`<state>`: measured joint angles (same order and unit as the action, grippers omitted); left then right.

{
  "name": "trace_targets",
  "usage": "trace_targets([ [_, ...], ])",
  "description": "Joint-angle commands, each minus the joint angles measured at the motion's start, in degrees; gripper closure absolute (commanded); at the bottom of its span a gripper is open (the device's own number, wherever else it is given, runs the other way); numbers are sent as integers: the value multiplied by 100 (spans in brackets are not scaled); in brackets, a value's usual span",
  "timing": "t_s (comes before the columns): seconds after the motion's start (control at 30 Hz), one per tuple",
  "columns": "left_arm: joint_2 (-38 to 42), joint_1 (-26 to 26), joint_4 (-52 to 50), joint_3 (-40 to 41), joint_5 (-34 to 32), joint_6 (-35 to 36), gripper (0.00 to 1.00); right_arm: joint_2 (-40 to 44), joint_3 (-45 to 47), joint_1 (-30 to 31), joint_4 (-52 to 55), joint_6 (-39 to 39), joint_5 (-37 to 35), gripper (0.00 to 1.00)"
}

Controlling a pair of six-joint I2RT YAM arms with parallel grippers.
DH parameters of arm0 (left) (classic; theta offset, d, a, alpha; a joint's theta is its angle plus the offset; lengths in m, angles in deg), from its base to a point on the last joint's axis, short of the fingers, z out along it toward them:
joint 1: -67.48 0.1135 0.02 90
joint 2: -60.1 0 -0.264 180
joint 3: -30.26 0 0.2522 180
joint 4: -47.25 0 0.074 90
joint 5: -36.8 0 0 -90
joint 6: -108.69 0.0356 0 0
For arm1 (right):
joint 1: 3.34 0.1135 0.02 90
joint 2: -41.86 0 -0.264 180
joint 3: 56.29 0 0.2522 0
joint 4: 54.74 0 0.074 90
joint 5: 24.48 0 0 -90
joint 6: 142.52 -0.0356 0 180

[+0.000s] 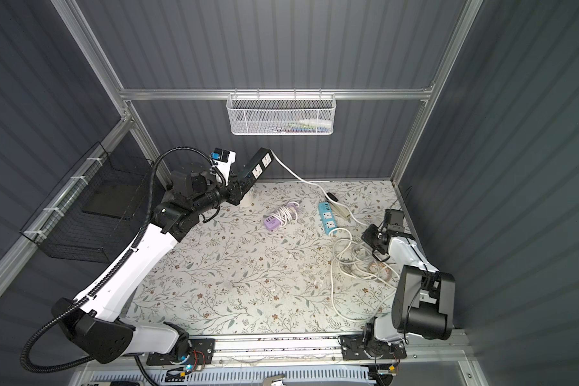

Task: Unwrap the cord wrapped around the power strip
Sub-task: Unwrap the power cord from the power strip.

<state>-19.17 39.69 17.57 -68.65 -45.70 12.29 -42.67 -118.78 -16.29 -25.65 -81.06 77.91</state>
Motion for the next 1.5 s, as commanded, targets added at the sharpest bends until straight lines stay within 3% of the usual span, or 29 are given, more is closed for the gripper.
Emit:
trace_targets([
  [0.0, 333, 179, 547, -30, -303, -46, 100, -109, 127, -18, 44, -227, -462, 100],
  [0.3, 324, 327, 682, 79, -237, -221, 100, -341, 303, -73, -16, -241, -575, 100],
  [0.57, -109, 338, 768, -22, 539, -397, 100, -383, 276, -49, -138, -207, -191, 100],
  [0.8, -582, 297, 817, -118, 1094, -580, 100, -124, 346, 84, -182, -122, -1, 66],
  [1.13, -1079, -253, 558, -302, 953, -318, 100, 1181, 327, 238, 374, -4, -284, 38],
  [1.33, -1229, -378, 456, -414, 967, -283, 100, 2297, 130, 301, 970, 41, -514, 21],
  [1.47, -1256, -407, 392, -447, 869, -248, 100, 2552, -58, 311, 1277, 13, -415, 9],
])
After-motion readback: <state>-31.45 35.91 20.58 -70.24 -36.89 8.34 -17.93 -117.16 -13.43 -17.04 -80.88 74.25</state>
